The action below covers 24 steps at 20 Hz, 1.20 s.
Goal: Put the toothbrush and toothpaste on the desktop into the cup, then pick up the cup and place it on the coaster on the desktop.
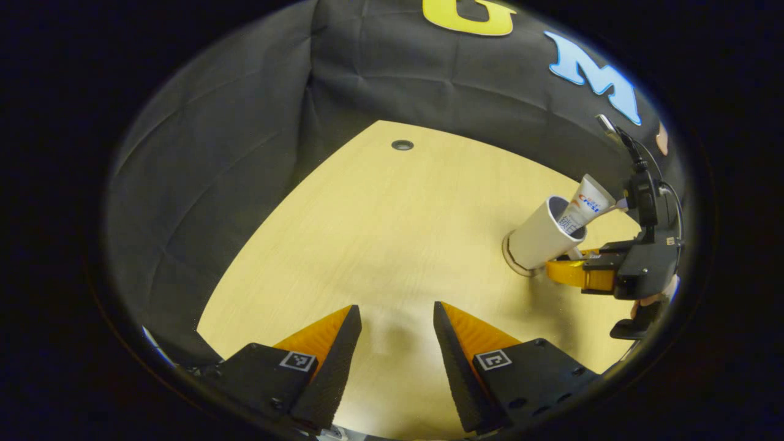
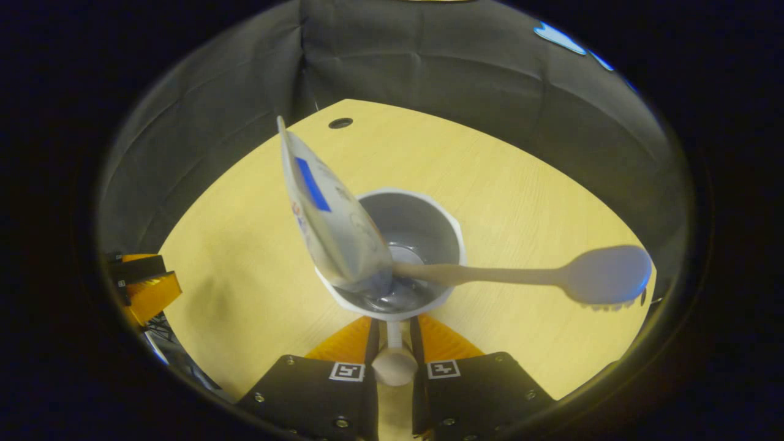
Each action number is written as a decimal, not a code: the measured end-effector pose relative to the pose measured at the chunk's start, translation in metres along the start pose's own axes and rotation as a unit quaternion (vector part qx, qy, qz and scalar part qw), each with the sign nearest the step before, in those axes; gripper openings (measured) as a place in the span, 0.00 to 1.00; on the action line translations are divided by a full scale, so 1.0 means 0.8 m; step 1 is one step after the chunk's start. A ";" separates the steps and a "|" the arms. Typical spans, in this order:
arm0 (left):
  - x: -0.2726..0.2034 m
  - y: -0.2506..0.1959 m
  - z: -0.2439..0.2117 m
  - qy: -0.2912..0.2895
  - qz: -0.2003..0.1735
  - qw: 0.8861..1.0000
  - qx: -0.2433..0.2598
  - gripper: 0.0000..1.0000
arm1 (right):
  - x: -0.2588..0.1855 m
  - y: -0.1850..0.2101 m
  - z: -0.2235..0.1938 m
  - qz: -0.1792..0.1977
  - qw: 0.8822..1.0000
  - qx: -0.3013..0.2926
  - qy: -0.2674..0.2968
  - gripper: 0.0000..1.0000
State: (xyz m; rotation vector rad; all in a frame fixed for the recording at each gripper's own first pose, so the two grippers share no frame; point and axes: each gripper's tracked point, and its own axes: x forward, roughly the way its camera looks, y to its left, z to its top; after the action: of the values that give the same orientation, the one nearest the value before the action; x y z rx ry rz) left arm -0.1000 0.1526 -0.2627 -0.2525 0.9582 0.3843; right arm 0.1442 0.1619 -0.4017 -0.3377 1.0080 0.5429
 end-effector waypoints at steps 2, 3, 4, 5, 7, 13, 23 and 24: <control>-0.005 0.005 0.001 -0.001 0.001 1.000 -0.003 0.80 | -0.001 0.004 -0.005 -0.003 1.000 -0.002 0.002 0.22; -0.006 0.007 0.000 -0.001 0.001 1.000 -0.003 0.80 | -0.001 0.004 -0.007 -0.004 1.000 -0.003 0.001 0.22; -0.006 0.006 0.001 -0.002 0.000 1.000 -0.004 0.80 | -0.003 0.003 -0.008 -0.004 1.000 -0.005 0.004 0.22; -0.006 0.004 0.002 -0.003 -0.001 1.000 -0.003 0.80 | -0.001 0.003 -0.008 -0.003 1.000 -0.005 0.006 0.22; -0.007 -0.002 0.000 -0.002 -0.002 1.000 -0.002 0.80 | 0.000 -0.004 -0.009 0.001 1.000 -0.001 0.011 0.27; 0.010 -0.020 0.004 -0.006 -0.009 1.000 0.015 0.80 | -0.018 -0.004 -0.015 0.002 1.000 0.022 0.000 0.31; 0.011 -0.098 0.008 -0.022 -0.056 0.996 0.071 0.75 | -0.077 -0.017 -0.042 -0.008 0.997 0.075 -0.030 0.30; 0.007 -0.108 0.012 -0.027 -0.063 0.995 0.079 0.75 | -0.086 -0.023 -0.046 -0.013 0.996 0.083 -0.035 0.30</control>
State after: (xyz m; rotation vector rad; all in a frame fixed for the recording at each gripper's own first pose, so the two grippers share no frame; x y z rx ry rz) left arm -0.0534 0.0791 -0.2586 -0.1569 0.9103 0.1974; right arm 0.1003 0.1094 -0.3602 -0.1836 0.9714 0.4409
